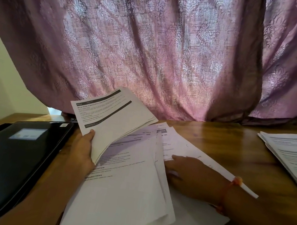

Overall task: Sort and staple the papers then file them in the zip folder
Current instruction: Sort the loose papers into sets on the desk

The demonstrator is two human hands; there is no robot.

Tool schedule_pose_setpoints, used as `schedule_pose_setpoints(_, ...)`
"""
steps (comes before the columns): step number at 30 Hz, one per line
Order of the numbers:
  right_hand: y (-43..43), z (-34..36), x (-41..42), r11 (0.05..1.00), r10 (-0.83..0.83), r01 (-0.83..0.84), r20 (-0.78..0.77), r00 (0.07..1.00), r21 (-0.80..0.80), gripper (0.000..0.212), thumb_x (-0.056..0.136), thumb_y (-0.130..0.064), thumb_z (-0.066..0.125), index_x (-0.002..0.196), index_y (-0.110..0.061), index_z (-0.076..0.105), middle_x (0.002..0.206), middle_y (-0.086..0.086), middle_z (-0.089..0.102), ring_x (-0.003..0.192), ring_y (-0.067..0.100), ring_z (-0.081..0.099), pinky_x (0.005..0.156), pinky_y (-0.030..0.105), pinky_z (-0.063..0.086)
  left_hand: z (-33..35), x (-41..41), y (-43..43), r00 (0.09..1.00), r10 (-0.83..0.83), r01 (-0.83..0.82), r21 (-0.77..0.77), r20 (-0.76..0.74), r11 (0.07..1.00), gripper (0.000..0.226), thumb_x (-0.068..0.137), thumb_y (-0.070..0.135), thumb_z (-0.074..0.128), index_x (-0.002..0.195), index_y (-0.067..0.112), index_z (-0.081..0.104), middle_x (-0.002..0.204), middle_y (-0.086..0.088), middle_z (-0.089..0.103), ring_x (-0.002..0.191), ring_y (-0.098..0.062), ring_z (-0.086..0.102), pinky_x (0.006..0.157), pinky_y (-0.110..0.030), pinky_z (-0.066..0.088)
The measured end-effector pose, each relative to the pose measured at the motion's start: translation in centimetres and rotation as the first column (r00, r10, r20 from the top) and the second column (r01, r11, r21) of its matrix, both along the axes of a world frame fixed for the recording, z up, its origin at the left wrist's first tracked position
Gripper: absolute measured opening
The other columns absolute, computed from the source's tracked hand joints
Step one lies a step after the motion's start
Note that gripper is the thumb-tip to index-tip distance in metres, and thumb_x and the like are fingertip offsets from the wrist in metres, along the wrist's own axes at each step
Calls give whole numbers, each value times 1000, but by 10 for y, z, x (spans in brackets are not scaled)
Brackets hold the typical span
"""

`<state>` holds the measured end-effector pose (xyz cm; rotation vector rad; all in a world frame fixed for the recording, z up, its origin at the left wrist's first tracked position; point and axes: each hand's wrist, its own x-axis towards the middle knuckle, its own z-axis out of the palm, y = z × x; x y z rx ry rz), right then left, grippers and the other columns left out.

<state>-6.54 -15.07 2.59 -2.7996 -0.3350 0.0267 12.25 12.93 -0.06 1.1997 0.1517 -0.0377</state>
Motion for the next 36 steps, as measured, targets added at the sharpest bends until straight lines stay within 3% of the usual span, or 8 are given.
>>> schedule_pose_setpoints(2, -4, -1, 4, 990, -94, 83, 94, 991, 110, 46, 96, -44, 40, 137, -28, 54, 143, -1, 52, 130, 20, 50, 112, 41, 39, 1, -1, -1, 1000, 1, -1, -2, -2, 1000, 25, 100, 32, 58, 122, 36, 68, 118, -6, 74, 109, -35, 69, 87, -61, 56)
schedule_pose_setpoints(7, -17, -3, 6, 951, -273, 274, 21, 962, -145, 58, 102, -51, 31, 153, -23, 25, 161, 3, 24, 147, 20, 24, 120, 36, 22, 5, -8, -6, 1000, 0, 0, -26, 4, 1000, 25, 103, 29, 56, 126, 31, 66, 118, -8, 74, 108, -35, 69, 89, -60, 56)
schedule_pose_setpoints(11, -16, 0, 6, 920, -325, 310, -26, 945, -240, 63, 98, -63, 22, 147, -25, 35, 158, 7, 29, 143, 26, 31, 117, 42, 30, 10, -14, -10, 1000, -8, 9, -37, 10, 999, 28, 105, 26, 52, 131, 28, 63, 118, -9, 73, 108, -34, 68, 91, -55, 56)
schedule_pose_setpoints(20, -11, -3, 0, 848, -475, 428, -87, 876, -313, 73, 88, -78, 16, 147, -35, 27, 157, 20, 23, 141, 42, 28, 113, 57, 29, 13, -18, -10, 1000, 0, 1, -26, 4, 1000, 27, 103, 28, 55, 128, 32, 64, 117, -7, 74, 106, -35, 69, 78, -51, 60)
schedule_pose_setpoints(23, -2, -2, -4, 846, -491, 466, -39, 870, -259, 71, 88, -77, 9, 149, -42, 21, 161, 16, 17, 145, 43, 19, 115, 62, 17, 15, -21, -12, 1000, 2, -2, -25, 2, 1000, 27, 104, 27, 54, 128, 30, 65, 118, -7, 74, 107, -34, 69, 86, -55, 58)
schedule_pose_setpoints(26, 6, 2, -7, 876, -398, 417, 125, 909, -241, 96, 74, -81, -12, 144, -38, 37, 161, 6, 21, 147, 34, 18, 117, 54, 14, 17, -23, -13, 1000, -3, 4, -17, 11, 1000, 26, 104, 26, 54, 127, 31, 65, 118, -6, 74, 108, -34, 69, 90, -59, 56)
schedule_pose_setpoints(30, 12, 3, -6, 893, -353, 391, 191, 916, -225, 72, 84, -81, 23, 131, -38, 55, 163, -1, 18, 150, 25, 10, 118, 53, 7, 19, -25, -14, 999, -7, 8, -21, 39, 1000, 28, 105, 22, 52, 128, 30, 65, 119, -7, 74, 109, -34, 69, 91, -60, 55)
schedule_pose_setpoints(36, 13, 0, 2, 931, -358, 362, 81, 930, -46, 63, 83, -72, 52, 130, -30, 55, 139, -7, 52, 129, 18, 43, 111, 41, 31, 25, -35, -19, 999, -16, 16, -7, 39, 1000, 25, 106, 21, 50, 126, 28, 64, 116, -7, 73, 103, -32, 70, 90, -53, 57)
